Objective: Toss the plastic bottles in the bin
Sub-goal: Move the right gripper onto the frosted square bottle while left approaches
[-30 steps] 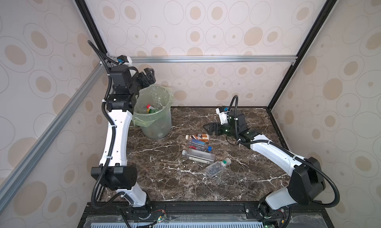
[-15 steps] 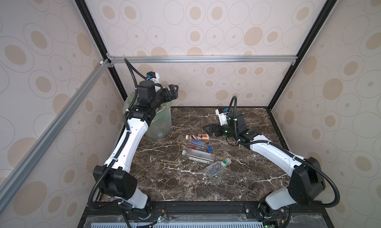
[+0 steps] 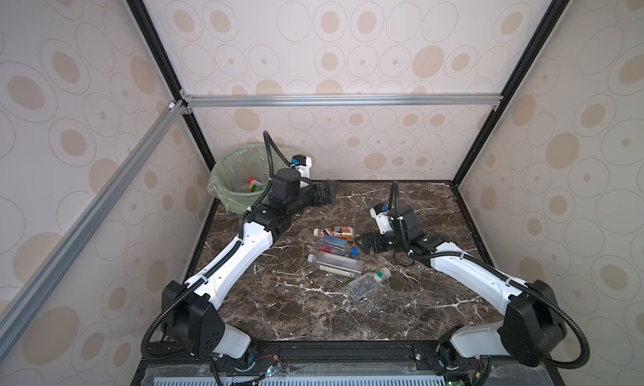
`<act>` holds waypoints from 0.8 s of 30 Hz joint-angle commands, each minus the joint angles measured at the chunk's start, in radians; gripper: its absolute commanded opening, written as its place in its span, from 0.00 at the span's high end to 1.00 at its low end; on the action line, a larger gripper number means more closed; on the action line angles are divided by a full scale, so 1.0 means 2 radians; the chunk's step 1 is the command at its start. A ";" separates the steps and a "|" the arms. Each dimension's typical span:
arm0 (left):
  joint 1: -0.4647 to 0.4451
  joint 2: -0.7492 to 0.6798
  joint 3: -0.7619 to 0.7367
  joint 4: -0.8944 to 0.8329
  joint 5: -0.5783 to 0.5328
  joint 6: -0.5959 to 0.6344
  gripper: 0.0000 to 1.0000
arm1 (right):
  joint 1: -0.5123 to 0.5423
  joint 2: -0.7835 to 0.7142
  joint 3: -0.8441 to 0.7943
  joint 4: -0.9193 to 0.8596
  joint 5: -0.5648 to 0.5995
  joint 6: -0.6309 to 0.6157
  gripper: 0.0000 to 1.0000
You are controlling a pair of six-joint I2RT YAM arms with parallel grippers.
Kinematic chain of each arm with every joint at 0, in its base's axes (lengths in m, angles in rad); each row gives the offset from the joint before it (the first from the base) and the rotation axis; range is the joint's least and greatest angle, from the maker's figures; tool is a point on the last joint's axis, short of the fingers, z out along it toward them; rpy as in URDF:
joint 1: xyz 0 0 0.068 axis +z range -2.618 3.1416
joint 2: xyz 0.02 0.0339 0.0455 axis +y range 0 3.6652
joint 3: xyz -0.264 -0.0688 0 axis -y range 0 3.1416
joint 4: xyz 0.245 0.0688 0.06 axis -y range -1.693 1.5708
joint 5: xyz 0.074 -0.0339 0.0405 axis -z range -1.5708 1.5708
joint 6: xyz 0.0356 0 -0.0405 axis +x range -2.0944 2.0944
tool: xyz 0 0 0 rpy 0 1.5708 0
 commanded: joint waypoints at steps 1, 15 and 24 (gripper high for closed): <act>-0.004 -0.029 -0.034 0.035 0.002 -0.030 0.01 | 0.015 -0.013 -0.020 -0.032 0.015 -0.021 0.01; -0.008 -0.110 -0.181 0.084 0.017 -0.078 0.01 | 0.105 0.056 -0.046 0.025 0.056 -0.029 0.01; -0.009 -0.142 -0.238 0.106 0.027 -0.096 0.01 | 0.113 0.101 -0.036 0.035 0.086 -0.027 0.00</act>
